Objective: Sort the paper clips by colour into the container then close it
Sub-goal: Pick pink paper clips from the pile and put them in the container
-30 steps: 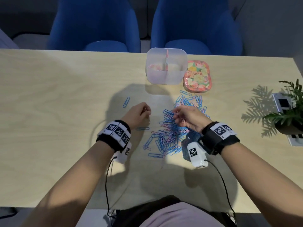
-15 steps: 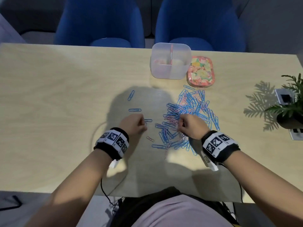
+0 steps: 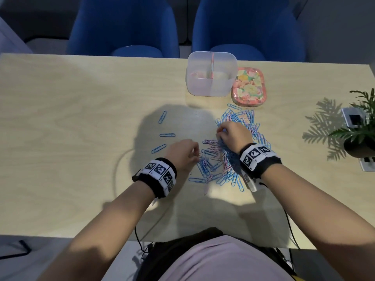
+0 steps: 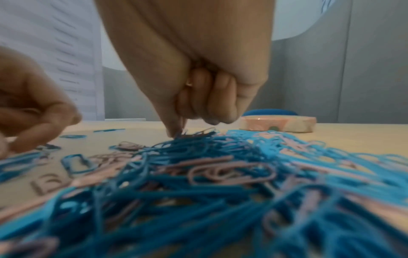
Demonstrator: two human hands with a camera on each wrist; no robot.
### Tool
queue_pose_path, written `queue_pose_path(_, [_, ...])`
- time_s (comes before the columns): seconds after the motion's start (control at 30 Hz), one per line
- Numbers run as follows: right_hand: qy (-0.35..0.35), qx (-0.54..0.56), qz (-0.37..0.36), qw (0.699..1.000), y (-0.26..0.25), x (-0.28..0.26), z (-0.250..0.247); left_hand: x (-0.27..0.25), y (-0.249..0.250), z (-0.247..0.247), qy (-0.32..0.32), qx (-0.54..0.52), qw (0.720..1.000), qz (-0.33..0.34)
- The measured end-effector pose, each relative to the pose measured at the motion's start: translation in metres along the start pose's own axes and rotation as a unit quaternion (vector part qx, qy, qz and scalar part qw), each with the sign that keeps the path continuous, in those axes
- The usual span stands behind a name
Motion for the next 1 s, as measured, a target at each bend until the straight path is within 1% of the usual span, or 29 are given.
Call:
queue_pose_path(0.07, [-0.007, 0.005, -0.024, 1.000, 0.002, -0.007, 0.000, -0.003, -0.001, 0.002, -0.008, -0.014, 1.000, 0.010])
queue_pose_path(0.1, [-0.018, 0.008, -0.041, 0.999, 0.001, -0.012, 0.001, -0.004, -0.001, 0.000, 0.001, -0.027, 1.000, 0.011])
queue_pose_path(0.17, [-0.033, -0.006, -0.077, 0.996, -0.001, -0.021, 0.004, -0.004, -0.004, -0.008, 0.039, -0.053, 0.998, 0.006])
queue_pose_path(0.23, [-0.029, -0.046, -0.099, 0.994, -0.001, -0.025, 0.006, -0.002, -0.008, -0.015, 0.068, -0.045, 0.997, 0.000])
queue_pose_path(0.27, [-0.025, -0.063, -0.102, 0.992, -0.001, -0.026, 0.007, 0.000, -0.009, -0.016, 0.063, -0.031, 0.998, 0.004])
queue_pose_path(0.37, [-0.021, -0.098, -0.099, 0.990, -0.001, -0.024, 0.015, 0.006, -0.004, -0.009, 0.009, -0.006, 1.000, 0.018])
queue_pose_path(0.43, [-0.015, -0.104, -0.091, 0.990, -0.002, -0.024, 0.019, 0.009, -0.002, -0.004, -0.018, -0.008, 1.000, 0.023])
queue_pose_path(0.5, [-0.007, -0.099, -0.084, 0.991, -0.002, -0.024, 0.020, 0.010, -0.001, -0.001, -0.028, -0.026, 0.999, 0.018])
queue_pose_path(0.57, [-0.007, -0.051, -0.073, 0.996, -0.004, -0.025, 0.014, 0.009, -0.003, 0.000, -0.033, -0.047, 0.998, 0.008])
queue_pose_path(0.63, [-0.021, 0.046, -0.052, 0.997, -0.007, -0.022, 0.004, 0.007, -0.005, 0.000, -0.032, -0.053, 0.998, 0.005])
queue_pose_path(0.73, [-0.066, 0.203, -0.018, 0.977, -0.020, -0.003, -0.022, 0.004, -0.008, -0.002, -0.016, -0.049, 0.999, 0.012])
queue_pose_path(0.8, [-0.099, 0.259, 0.016, 0.961, -0.036, 0.017, -0.044, 0.005, -0.009, -0.007, -0.005, -0.052, 0.999, 0.013])
queue_pose_path(0.83, [-0.108, 0.274, 0.031, 0.955, -0.045, 0.028, -0.055, 0.005, -0.009, -0.010, 0.000, -0.057, 0.998, 0.011])
queue_pose_path(0.9, [-0.089, 0.281, 0.037, 0.955, -0.066, 0.056, -0.078, 0.009, -0.010, -0.018, 0.013, -0.066, 0.998, 0.005])
queue_pose_path(0.93, [-0.072, 0.266, 0.030, 0.961, -0.077, 0.069, -0.088, 0.011, -0.010, -0.022, 0.020, -0.069, 0.997, 0.003])
queue_pose_path(1.0, [-0.028, 0.185, 0.006, 0.982, -0.099, 0.091, -0.102, 0.017, -0.011, -0.032, 0.027, -0.068, 0.997, 0.000])
Point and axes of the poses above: each hand's wrist, its own x-axis towards the middle knuckle, its own z-axis out of the palm, y = z × x, the point moved 4 cm from there along x, towards the middle knuckle, and after that the axes turned 13 degrees about z, right-handed, at the moved point
